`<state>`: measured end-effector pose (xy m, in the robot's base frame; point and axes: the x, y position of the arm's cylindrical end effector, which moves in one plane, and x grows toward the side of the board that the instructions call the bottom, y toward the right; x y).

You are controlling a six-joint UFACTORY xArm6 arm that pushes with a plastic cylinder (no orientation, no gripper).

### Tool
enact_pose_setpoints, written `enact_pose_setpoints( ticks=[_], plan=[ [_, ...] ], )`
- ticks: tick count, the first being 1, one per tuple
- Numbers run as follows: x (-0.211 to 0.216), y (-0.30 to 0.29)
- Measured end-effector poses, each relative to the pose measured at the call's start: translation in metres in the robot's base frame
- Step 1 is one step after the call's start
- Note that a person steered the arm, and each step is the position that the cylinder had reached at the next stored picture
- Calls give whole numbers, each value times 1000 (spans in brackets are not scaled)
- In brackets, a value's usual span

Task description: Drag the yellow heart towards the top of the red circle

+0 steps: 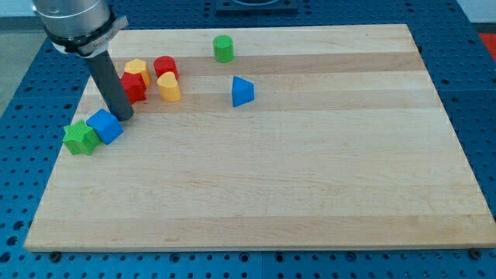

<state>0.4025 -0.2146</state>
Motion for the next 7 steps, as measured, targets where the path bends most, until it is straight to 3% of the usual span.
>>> enact_pose_setpoints(
  ticks=[1,2,3,4,6,7],
  plan=[
    [-26,31],
    [-29,83],
    [-23,98],
    [-66,79],
    [-89,83],
    [-125,83]
  ],
)
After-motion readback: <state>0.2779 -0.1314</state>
